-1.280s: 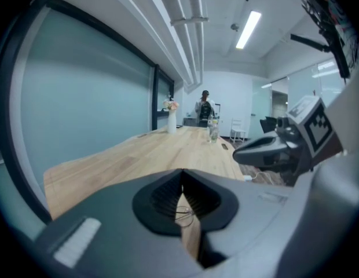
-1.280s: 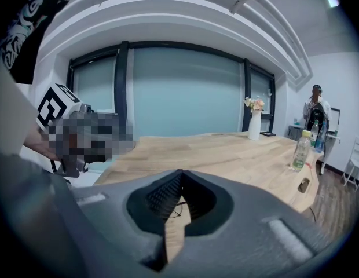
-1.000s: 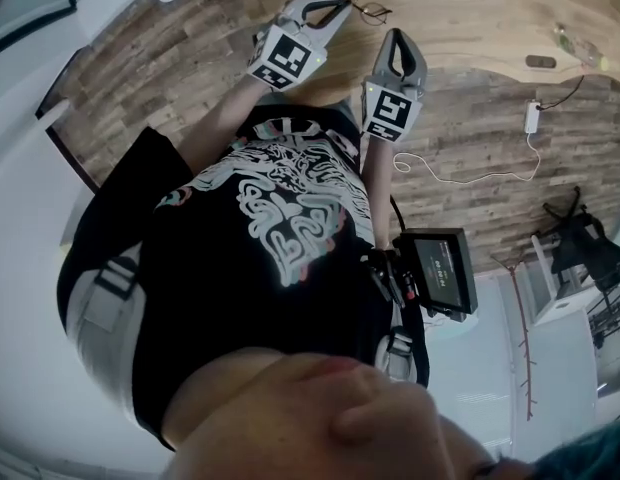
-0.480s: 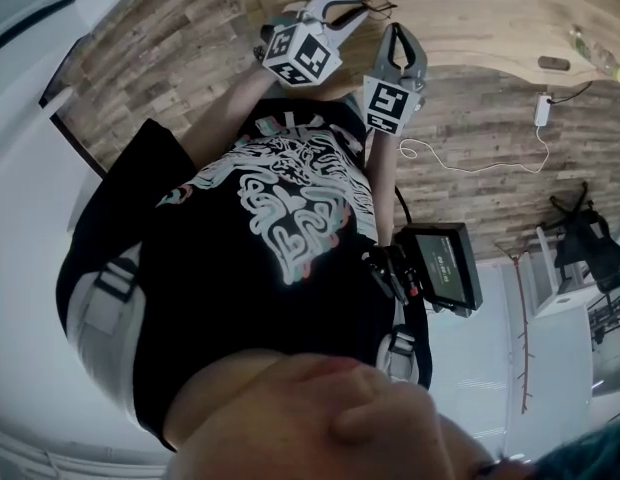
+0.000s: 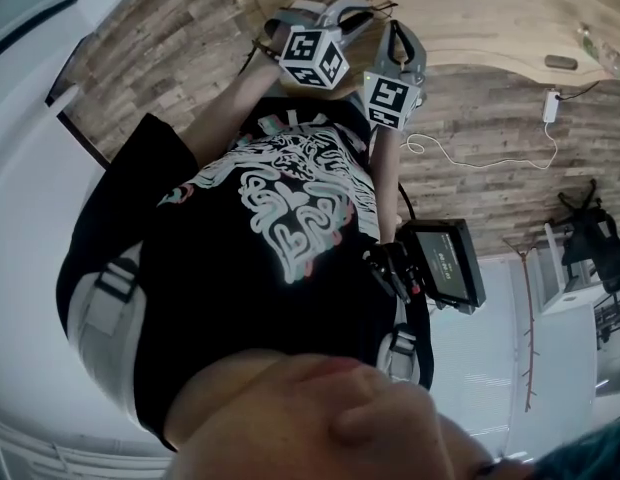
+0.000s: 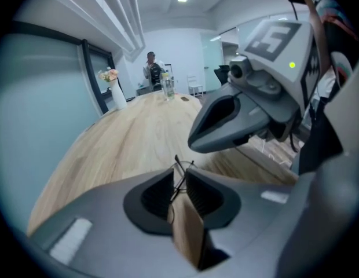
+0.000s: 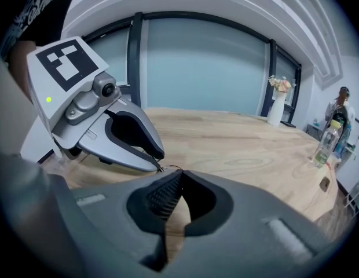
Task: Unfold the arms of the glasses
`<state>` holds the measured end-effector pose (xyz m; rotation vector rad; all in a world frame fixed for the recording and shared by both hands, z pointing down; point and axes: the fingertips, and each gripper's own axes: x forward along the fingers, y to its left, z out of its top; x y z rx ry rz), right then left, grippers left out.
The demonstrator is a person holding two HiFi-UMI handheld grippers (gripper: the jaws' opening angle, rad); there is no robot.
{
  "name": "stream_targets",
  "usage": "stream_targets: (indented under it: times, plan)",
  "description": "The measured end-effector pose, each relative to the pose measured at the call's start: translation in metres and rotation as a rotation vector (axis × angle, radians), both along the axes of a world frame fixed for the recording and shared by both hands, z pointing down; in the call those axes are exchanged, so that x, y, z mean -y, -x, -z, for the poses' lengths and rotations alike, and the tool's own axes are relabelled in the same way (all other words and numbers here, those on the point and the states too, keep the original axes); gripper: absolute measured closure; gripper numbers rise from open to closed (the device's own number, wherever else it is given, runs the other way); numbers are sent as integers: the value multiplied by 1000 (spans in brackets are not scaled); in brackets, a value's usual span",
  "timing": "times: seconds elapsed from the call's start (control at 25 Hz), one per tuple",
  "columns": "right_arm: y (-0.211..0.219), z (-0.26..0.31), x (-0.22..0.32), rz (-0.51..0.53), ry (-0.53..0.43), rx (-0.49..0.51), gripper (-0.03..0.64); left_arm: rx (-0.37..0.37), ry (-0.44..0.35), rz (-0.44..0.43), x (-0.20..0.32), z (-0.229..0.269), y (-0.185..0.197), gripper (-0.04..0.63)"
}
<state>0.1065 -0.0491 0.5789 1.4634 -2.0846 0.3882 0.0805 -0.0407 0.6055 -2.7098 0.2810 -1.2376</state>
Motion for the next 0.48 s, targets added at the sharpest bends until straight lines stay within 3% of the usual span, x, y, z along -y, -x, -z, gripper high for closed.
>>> stream_targets:
  times: [0.48]
  plan:
    - [17,-6,-1,36,39,92,617,56,31,-50,-4,-12,2,545]
